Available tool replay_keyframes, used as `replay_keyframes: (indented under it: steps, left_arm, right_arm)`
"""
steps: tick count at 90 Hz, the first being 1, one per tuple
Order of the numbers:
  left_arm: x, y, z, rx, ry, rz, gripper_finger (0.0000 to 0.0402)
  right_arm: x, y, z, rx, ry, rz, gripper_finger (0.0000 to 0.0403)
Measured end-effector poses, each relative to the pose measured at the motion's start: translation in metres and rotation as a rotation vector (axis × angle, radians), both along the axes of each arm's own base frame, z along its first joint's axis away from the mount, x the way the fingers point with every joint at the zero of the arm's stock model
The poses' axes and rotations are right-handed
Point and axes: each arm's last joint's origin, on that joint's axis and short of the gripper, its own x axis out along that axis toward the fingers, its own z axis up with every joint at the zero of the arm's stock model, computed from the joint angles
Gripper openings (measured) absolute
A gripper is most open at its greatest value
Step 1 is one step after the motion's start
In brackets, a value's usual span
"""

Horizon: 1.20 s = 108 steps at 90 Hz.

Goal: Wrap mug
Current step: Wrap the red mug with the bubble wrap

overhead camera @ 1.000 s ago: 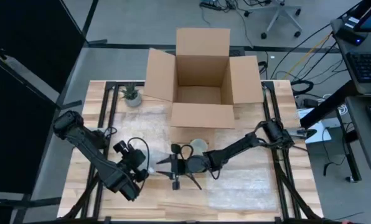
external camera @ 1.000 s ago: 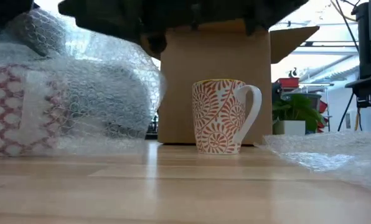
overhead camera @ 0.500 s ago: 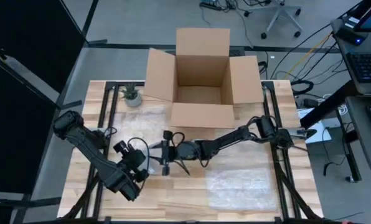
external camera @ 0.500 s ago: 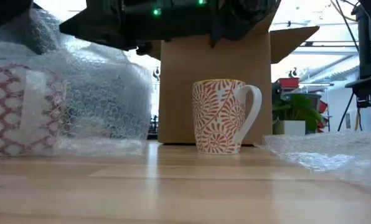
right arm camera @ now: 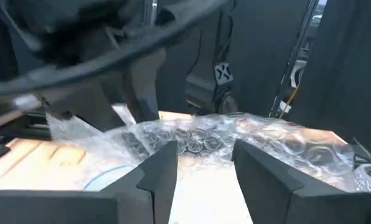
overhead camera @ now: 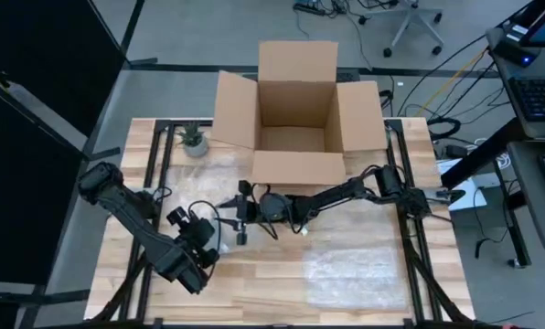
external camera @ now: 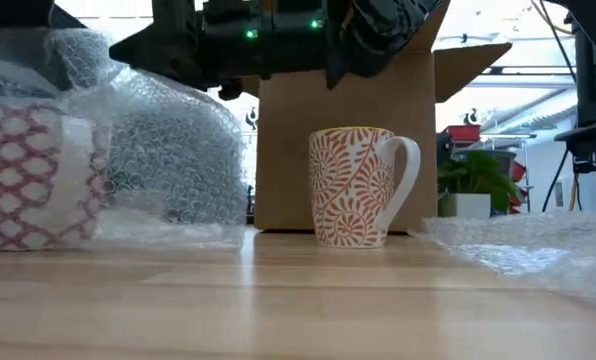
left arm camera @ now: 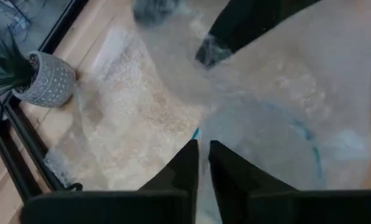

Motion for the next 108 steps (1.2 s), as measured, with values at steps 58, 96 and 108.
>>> replay_keyframes:
  steps: [58,96,108]
  left_arm:
    - [-0.001,0.002,0.035,0.012,-0.017,-0.061,0.0164]
    - [-0.009,0.009,0.003,0.061,0.045,-0.017,0.0164]
    - [-0.008,0.007,0.010,0.041,0.038,-0.016,0.0164]
  right_arm:
    - [0.002,-0.022,-0.014,0.047,0.095,-0.052,0.0141]
    - [0.006,-0.023,-0.037,0.080,0.121,-0.059,0.0141]
    - [0.006,-0.023,-0.038,0.079,0.128,-0.059,0.0141]
